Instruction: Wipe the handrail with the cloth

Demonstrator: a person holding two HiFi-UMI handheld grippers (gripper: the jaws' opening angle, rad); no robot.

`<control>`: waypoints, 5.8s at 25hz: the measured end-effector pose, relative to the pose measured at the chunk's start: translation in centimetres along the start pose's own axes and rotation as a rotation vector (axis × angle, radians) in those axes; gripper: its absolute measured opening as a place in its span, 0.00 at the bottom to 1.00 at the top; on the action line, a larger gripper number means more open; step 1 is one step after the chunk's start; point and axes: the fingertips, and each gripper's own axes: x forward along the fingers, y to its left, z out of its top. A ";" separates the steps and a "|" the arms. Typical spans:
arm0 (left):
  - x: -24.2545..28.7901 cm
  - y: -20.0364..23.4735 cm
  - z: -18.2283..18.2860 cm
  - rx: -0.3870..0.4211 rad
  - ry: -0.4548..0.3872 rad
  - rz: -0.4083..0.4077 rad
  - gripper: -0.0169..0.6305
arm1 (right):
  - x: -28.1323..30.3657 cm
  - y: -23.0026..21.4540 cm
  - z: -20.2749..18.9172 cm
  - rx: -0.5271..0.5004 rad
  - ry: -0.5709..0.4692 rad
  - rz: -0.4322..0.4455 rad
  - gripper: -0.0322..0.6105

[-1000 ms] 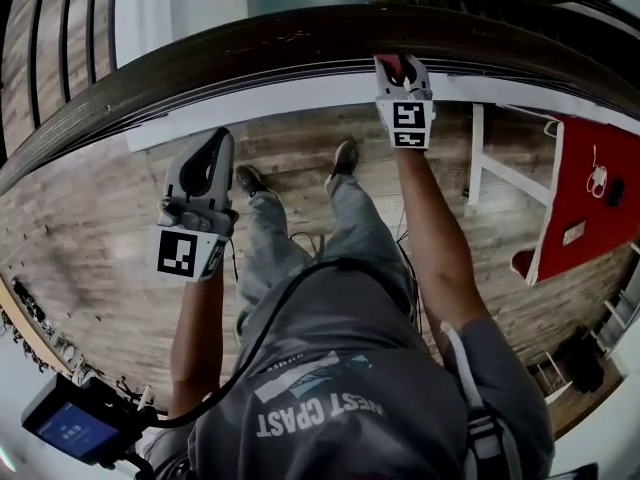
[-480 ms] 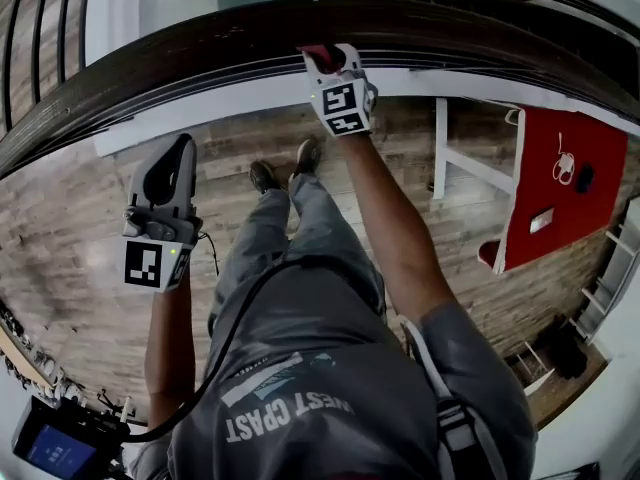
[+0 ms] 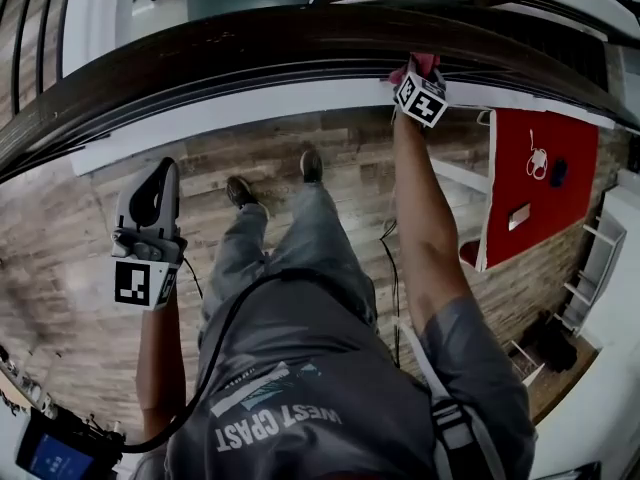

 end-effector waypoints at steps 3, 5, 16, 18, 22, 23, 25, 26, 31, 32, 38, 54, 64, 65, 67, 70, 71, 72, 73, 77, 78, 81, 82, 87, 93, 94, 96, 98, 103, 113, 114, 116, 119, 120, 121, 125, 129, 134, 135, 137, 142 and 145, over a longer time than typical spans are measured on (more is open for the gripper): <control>2.2 -1.7 -0.3 -0.013 0.018 0.003 0.04 | -0.6 -0.1 2.5 -0.071 -0.070 0.057 0.18; 4.8 -3.9 -0.1 -0.018 0.030 0.000 0.04 | -0.6 5.1 4.2 -0.192 -0.149 0.242 0.18; 21.7 -20.4 4.0 0.030 0.035 -0.047 0.04 | 2.8 -11.2 2.2 -0.207 -0.216 0.226 0.18; 23.4 -22.2 4.1 0.024 0.043 -0.045 0.04 | 3.3 -18.2 1.4 -0.131 -0.178 0.113 0.18; 25.8 -24.0 4.2 0.015 0.058 -0.043 0.04 | 1.9 -26.7 -1.9 0.099 -0.101 -0.009 0.18; 26.1 -24.3 4.2 0.016 0.065 -0.043 0.04 | 1.1 -26.7 -2.6 0.096 -0.095 0.010 0.18; 26.6 -24.6 3.9 0.018 0.082 -0.042 0.04 | 0.1 -24.4 -4.5 0.049 -0.078 0.108 0.18; 26.8 -24.7 3.7 0.019 0.091 -0.040 0.04 | 0.0 -22.8 -5.7 0.022 -0.062 0.168 0.18; 27.1 -25.6 0.4 0.022 0.144 -0.033 0.04 | 6.7 -19.8 -11.6 -0.045 -0.007 0.318 0.18; 26.9 -25.6 -0.4 0.019 0.155 -0.029 0.04 | 8.6 -19.8 -12.3 -0.040 0.005 0.331 0.18; 24.3 -23.7 -5.4 -0.009 0.229 -0.005 0.04 | 15.6 -19.1 -14.9 0.146 0.038 0.183 0.18; 18.9 -16.3 -7.5 0.037 0.199 0.023 0.04 | 16.3 -9.8 -15.3 0.090 -0.004 0.279 0.18; 17.0 -11.7 -8.8 -0.052 0.197 0.003 0.04 | 8.9 17.9 -12.0 -0.234 -0.034 0.733 0.18; 16.7 -11.5 -8.1 -0.035 0.169 0.002 0.04 | 8.5 18.3 -11.4 -0.229 -0.038 0.721 0.18; 16.1 -11.2 -7.3 0.003 0.134 -0.003 0.04 | 8.7 16.1 -10.5 -0.232 -0.068 0.635 0.18; 14.5 -10.4 -7.2 0.053 0.120 -0.010 0.04 | 10.0 8.2 -11.1 -0.173 -0.071 0.420 0.18; 13.7 -9.8 -7.4 0.065 0.124 -0.010 0.04 | 10.4 6.0 -11.6 -0.136 -0.055 0.363 0.18; 12.9 -9.0 -7.7 0.069 0.128 -0.009 0.04 | 10.6 4.7 -11.9 -0.106 -0.043 0.327 0.18; 12.0 -8.0 -8.0 0.051 0.130 -0.003 0.04 | 10.6 4.7 -11.8 -0.093 -0.041 0.315 0.18; 7.4 -4.5 -9.8 -0.201 0.152 0.112 0.04 | 8.3 14.7 -10.2 -0.072 -0.095 0.426 0.18; 6.7 -4.4 -10.2 -0.189 0.172 0.114 0.04 | 7.5 18.1 -10.1 -0.079 -0.101 0.475 0.18; 6.7 -4.0 -10.2 -0.118 0.192 0.099 0.04 | 5.3 27.9 -9.9 -0.149 -0.079 0.661 0.18; 6.5 -4.0 -10.1 -0.106 0.188 0.099 0.04 | 4.5 30.3 -10.0 -0.175 -0.066 0.719 0.18; 3.8 -4.0 -9.8 -0.096 0.157 0.120 0.04 | 3.9 26.1 -10.0 -0.099 -0.068 0.592 0.18; -0.7 2.3 -13.1 -0.125 0.143 0.146 0.04 | 8.6 16.6 -12.2 -0.016 -0.002 0.301 0.18; -1.1 3.3 -13.6 -0.130 0.143 0.148 0.04 | 8.8 18.3 -12.4 -0.018 0.002 0.319 0.18; -1.5 4.2 -14.2 -0.136 0.142 0.148 0.04 | 8.0 24.0 -12.4 -0.032 -0.014 0.403 0.18; -1.5 4.6 -14.3 -0.134 0.140 0.140 0.04 | 6.2 32.2 -12.3 -0.068 -0.035 0.535 0.18; -0.4 3.7 -13.3 -0.107 0.148 0.119 0.04 | 2.1 45.1 -11.3 -0.133 -0.014 0.778 0.18; 2.1 -2.8 -9.7 -0.061 0.143 0.151 0.04 | 7.2 14.5 -13.2 -0.021 -0.016 0.348 0.18; 2.2 -2.6 -9.6 -0.062 0.142 0.161 0.04 | 7.5 15.0 -13.2 -0.014 -0.020 0.361 0.18; 2.5 -2.3 -9.7 -0.060 0.151 0.171 0.04 | 7.6 18.7 -12.8 0.022 -0.031 0.413 0.18; 3.3 -2.1 -10.1 -0.063 0.172 0.171 0.04 | 6.1 29.1 -12.8 -0.029 -0.011 0.637 0.18; 3.6 -2.1 -10.0 -0.063 0.173 0.171 0.04 | 5.2 33.2 -12.9 -0.079 0.005 0.739 0.18; 3.8 -2.0 -9.9 -0.063 0.171 0.172 0.04 | 4.4 36.7 -13.0 -0.131 0.020 0.830 0.18; 3.6 -0.8 -9.3 -0.108 0.111 0.198 0.04 | 4.5 39.3 -12.3 -0.134 0.027 0.847 0.18; 0.6 -0.1 -9.8 -0.093 0.112 0.241 0.04 | 7.6 27.6 -12.6 -0.047 -0.055 0.560 0.18; -2.3 0.2 -10.5 -0.140 0.108 0.271 0.04 | 8.0 21.7 -13.7 0.032 -0.022 0.424 0.18; -2.1 0.9 -10.6 -0.133 0.126 0.269 0.04 | 8.0 23.5 -13.0 0.036 -0.020 0.458 0.18; -1.1 2.4 -10.9 -0.080 0.145 0.215 0.04 | 8.4 28.4 -12.2 0.008 -0.023 0.558 0.18; -7.7 9.4 -16.4 -0.156 0.278 0.179 0.04 | 2.4 50.9 -12.0 -0.117 0.022 0.817 0.18; -12.0 12.8 -15.7 -0.152 0.159 0.181 0.04 | -0.7 57.1 -11.5 -0.099 0.048 0.816 0.18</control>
